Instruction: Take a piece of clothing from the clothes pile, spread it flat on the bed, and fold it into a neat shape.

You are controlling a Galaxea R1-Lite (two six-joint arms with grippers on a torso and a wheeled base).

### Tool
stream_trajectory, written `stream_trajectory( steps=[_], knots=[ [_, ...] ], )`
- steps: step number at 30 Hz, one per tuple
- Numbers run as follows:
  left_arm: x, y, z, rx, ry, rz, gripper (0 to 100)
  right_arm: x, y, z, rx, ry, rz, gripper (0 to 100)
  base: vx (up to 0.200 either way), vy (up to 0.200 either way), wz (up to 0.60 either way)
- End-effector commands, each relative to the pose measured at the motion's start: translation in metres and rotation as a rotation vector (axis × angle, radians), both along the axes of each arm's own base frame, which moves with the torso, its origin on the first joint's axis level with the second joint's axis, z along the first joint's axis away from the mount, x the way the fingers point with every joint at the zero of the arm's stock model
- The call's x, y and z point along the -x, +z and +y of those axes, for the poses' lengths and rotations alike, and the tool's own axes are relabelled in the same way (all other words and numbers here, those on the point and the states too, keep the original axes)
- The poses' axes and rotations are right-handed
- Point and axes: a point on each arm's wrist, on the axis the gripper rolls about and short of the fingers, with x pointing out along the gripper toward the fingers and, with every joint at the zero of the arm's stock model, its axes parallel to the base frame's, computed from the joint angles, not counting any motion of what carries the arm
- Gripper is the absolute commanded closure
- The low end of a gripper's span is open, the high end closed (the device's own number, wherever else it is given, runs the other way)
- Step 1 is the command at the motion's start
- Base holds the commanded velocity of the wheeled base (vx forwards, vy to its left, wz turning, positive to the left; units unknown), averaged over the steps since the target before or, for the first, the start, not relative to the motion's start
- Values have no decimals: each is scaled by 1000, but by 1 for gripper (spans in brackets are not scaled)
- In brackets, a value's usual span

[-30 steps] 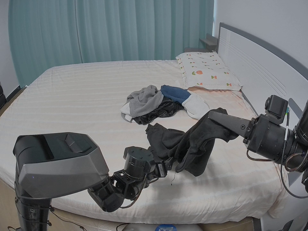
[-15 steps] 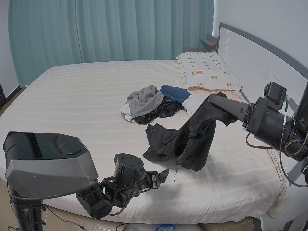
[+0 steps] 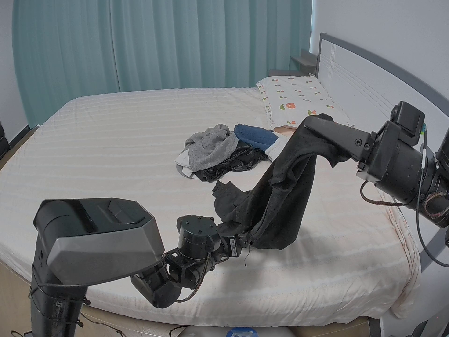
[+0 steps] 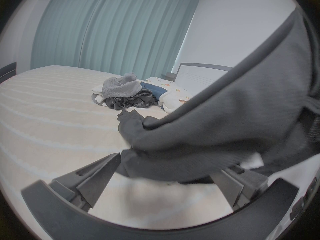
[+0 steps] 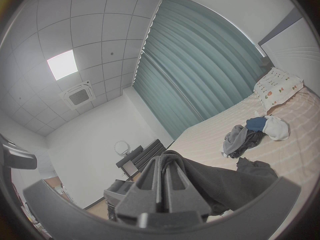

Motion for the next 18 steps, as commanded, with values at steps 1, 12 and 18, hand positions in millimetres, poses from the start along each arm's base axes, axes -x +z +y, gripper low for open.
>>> stream_trajectory(
  steps=[1, 12, 18],
  knots=[
    [-19, -22, -1, -10, 34, 9, 0, 5, 9, -3, -23, 2, -27, 100, 0, 0, 0],
    [-37, -45, -5, 10, 68, 18, 100, -4, 9, -13, -24, -49, -29, 100, 0, 0, 0],
    [-23, -19, 19, 54, 105, 54, 100, -16, 1, -25, -1, -102, -4, 100, 0, 0, 0]
  ],
)
